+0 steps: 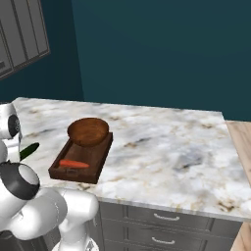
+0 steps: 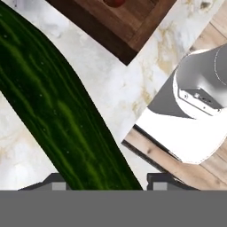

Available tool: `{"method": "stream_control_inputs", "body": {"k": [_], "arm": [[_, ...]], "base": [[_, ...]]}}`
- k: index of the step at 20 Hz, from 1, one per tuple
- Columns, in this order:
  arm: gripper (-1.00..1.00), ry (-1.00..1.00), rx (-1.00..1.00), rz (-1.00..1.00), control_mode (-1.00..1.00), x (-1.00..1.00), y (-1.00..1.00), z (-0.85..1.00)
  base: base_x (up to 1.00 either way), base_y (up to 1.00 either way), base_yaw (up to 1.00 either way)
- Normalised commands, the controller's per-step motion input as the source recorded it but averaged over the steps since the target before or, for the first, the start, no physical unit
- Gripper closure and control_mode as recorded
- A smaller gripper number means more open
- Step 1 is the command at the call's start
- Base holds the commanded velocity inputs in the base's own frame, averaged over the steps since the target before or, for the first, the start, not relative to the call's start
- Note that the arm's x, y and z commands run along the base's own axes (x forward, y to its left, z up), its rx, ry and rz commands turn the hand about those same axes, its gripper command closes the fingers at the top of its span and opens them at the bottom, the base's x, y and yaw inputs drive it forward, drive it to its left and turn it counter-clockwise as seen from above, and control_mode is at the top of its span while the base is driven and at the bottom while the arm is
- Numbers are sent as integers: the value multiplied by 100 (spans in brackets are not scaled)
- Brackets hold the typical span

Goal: Place the two vegetables and bowl onto the tray for setting up a vegetable dip station.

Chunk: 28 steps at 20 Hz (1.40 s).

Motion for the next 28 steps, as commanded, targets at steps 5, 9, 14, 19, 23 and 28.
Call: {"method": "stream_control_inputs", "body": {"k": [5, 9, 14, 19, 23, 28], "arm": [[100, 0, 1, -20, -100, -10, -12, 23], [100, 0, 0, -20, -100, -5, -15, 17], [100, 0, 2, -21, -100, -3, -14, 17], [100, -1, 5, -22, -100, -6, -16, 15], [100, -8, 9, -18, -100, -6, -14, 12], [100, -12, 14, -8, -100, -7, -24, 7]], "base": [[0, 0, 0], [0, 0, 0], [0, 0, 0], [0, 0, 0], [0, 0, 0], [0, 0, 0]]}}
